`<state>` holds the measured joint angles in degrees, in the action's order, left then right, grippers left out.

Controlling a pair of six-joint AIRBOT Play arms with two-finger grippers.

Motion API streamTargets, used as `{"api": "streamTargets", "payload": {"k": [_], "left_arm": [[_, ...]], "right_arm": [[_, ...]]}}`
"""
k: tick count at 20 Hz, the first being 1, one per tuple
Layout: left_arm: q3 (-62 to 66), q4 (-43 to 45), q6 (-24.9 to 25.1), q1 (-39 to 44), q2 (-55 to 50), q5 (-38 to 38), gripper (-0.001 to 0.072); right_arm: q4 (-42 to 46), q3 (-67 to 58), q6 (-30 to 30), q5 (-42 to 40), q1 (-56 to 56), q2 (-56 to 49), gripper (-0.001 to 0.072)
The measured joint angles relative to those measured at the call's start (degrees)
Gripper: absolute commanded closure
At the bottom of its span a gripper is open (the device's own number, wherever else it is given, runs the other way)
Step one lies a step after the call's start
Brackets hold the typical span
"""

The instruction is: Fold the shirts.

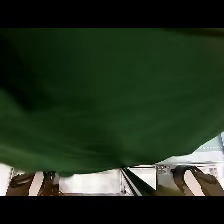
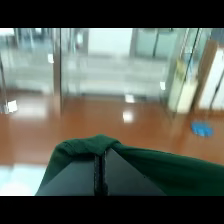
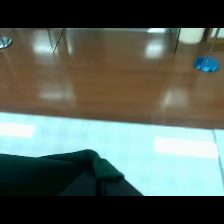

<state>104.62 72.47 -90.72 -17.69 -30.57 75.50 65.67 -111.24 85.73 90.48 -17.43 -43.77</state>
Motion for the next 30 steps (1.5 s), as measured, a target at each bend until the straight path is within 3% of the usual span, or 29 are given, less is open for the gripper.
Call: {"api": "streamTargets", "payload": {"k": [5,9,16,21,26,30], "left_arm": [[-17.66,-5.9,0.15,0.44,-5.86,-2.25,0.069],[-28.5,-10.93,2.84,2.21,-19.02,-9.25,0.0691],[-23.76,-14.99,4.81,7.37,-52.04,-24.83,0.0691],[-15.1,-16.83,2.78,8.02,-66.55,-25.14,0.069],[-12.85,-17.77,2.62,7.82,-69.81,-22.25,0.0691],[-12.48,-17.84,4.83,6.69,-70.03,-14.08,0.0691]], "right_arm": [[-4.57,15.19,-2.1,-5.53,0.72,-3.56,0.0691],[-6.56,24.3,-5.11,-12.92,5.88,-14.93,0.0691],[-6.93,19.91,-6.95,-27.76,10.56,-45.92,0.0691],[-7.08,7.93,-6.43,-28.0,10.97,-62.16,0.069],[-6.67,4.24,-5.77,-25.4,11.04,-66.73,0.069],[-5.97,3.63,-5.99,-18.67,10.73,-67.58,0.069]]}}
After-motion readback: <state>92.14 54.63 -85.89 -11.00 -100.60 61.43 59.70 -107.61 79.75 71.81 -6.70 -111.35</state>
